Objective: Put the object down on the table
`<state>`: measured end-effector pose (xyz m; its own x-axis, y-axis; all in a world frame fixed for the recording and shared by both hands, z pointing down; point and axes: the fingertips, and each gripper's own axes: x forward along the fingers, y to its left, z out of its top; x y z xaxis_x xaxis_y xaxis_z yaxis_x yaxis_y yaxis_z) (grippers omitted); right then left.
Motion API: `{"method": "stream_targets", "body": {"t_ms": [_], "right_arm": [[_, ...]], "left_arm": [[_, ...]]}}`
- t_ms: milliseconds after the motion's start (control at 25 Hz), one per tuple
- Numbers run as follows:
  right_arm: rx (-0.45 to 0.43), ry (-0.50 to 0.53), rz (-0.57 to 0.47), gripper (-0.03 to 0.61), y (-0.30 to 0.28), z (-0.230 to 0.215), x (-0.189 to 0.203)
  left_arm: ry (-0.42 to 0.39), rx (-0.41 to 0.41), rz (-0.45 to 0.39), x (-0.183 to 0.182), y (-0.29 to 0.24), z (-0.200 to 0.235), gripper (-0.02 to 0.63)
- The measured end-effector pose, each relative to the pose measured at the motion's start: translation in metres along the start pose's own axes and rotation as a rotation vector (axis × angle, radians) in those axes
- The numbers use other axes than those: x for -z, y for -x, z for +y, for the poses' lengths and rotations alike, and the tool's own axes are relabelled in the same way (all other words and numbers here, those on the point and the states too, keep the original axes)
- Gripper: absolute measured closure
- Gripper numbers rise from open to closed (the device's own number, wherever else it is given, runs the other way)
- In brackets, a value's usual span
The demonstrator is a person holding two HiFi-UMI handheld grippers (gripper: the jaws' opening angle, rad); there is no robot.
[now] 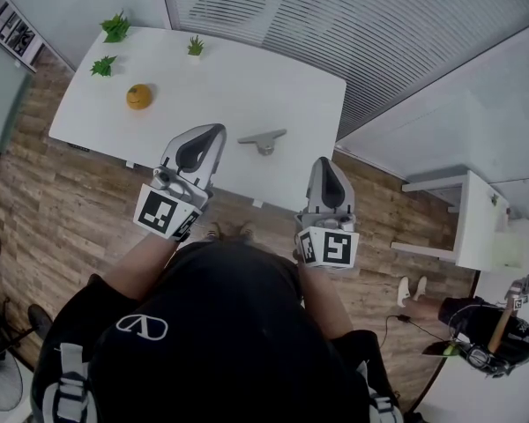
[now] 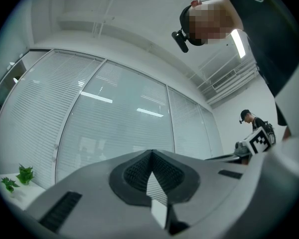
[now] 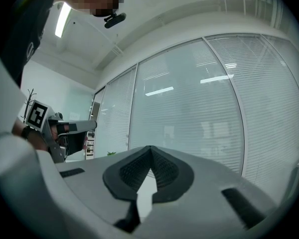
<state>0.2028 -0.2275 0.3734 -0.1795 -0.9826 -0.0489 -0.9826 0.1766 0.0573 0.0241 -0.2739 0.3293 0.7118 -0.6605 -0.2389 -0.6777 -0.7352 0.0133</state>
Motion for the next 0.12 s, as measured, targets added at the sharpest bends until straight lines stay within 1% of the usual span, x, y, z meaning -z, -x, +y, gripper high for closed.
{"method": "stream_targets", "body": {"t_ms": [120], "right_arm": [[0.0, 0.004, -0.004, 0.575, 0.0012, -0.0011, -0.0015]], "left_arm": [[0.003, 0.014, 0.039, 0.0128, 0.0043, -0.0022, 0.609]]}}
